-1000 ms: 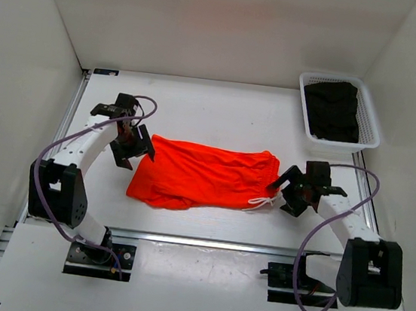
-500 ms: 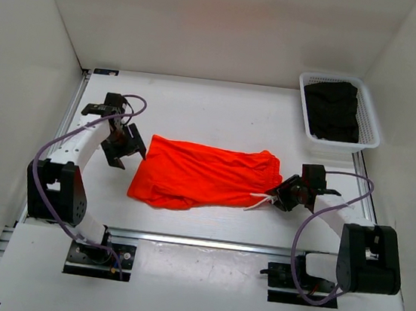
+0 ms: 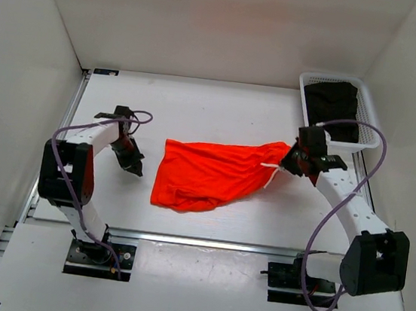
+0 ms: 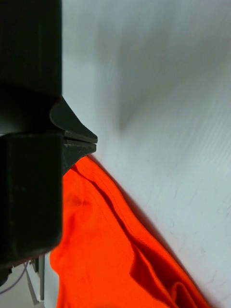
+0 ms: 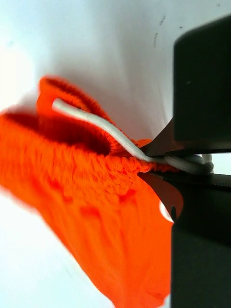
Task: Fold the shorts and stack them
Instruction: Fold the shorts
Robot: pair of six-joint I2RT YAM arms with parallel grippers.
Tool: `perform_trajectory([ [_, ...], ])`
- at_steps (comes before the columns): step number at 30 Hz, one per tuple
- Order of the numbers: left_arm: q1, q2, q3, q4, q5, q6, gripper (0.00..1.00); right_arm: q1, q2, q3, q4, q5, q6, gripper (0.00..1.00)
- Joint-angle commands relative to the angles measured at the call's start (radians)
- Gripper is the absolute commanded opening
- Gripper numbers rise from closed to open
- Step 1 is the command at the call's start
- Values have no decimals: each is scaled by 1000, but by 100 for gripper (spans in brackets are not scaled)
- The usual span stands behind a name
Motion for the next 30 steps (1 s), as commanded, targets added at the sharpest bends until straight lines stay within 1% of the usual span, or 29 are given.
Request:
perform_trajectory([
  [1, -51, 59, -6, 71, 38, -9, 11, 81, 26, 160, -70, 96, -114, 0],
  [3, -72, 103, -6, 82, 38, -22, 11, 160, 65, 219, -90, 130, -139, 0],
  [4, -99, 116, -6, 82, 38, -31, 11, 191, 79, 252, -99, 145, -148, 0],
  [5, -110, 128, 3, 91, 38, -31, 11, 258, 107, 321, -120, 165, -148, 0],
  [7, -123, 159, 3, 92, 27, -40, 11, 332, 141, 392, -142, 223, -183, 0],
  [8, -132, 159, 3, 101, 27, -49, 11, 407, 178, 427, -165, 243, -194, 0],
  [9, -132, 174, 3, 101, 27, -49, 11, 447, 200, 497, -177, 266, -203, 0],
  [10, -132, 185, 3, 111, 27, -49, 11, 523, 242, 532, -186, 285, -224, 0],
  [12, -141, 185, 3, 111, 27, -49, 11, 594, 293, 625, -218, 335, -237, 0],
  [13, -141, 185, 3, 111, 27, -49, 11, 657, 345, 654, -219, 344, -237, 0],
  [15, -141, 185, 3, 111, 27, -49, 11, 713, 401, 705, -232, 364, -248, 0],
  [16, -141, 185, 3, 111, 27, -49, 11, 760, 457, 730, -243, 374, -248, 0],
  [17, -141, 174, 3, 111, 27, -49, 11, 780, 486, 781, -243, 374, -248, 0],
  [19, -141, 165, 3, 111, 27, -49, 11, 834, 567, 831, -243, 374, -248, 0],
  [21, -141, 150, 3, 111, 27, -49, 11, 866, 641, 910, -261, 365, -248, 0],
  [23, -141, 125, 3, 111, 27, -49, 11, 881, 671, 961, -261, 328, -260, 1],
  [24, -132, 125, 3, 102, 27, -49, 12, 898, 671, 977, -227, 316, -269, 23],
  [25, -115, 115, 3, 102, 27, -40, 14, 898, 645, 963, -191, 293, -302, 39],
  [26, -89, 96, 3, 87, 38, -40, 16, 914, 611, 931, -148, 280, -313, 48],
  [27, -74, 81, 3, 76, 38, -20, 19, 914, 512, 876, -28, 280, -324, 68],
  [28, -57, 64, 3, 53, 38, -11, 28, 914, 452, 737, 28, 280, -324, 74],
  [29, -42, 26, 12, 41, 21, -11, 69, 914, 394, 666, 76, 310, -303, 75],
  [30, -19, 7, 37, 27, 9, 0, 85, 896, 290, 602, 120, 372, -286, 77],
])
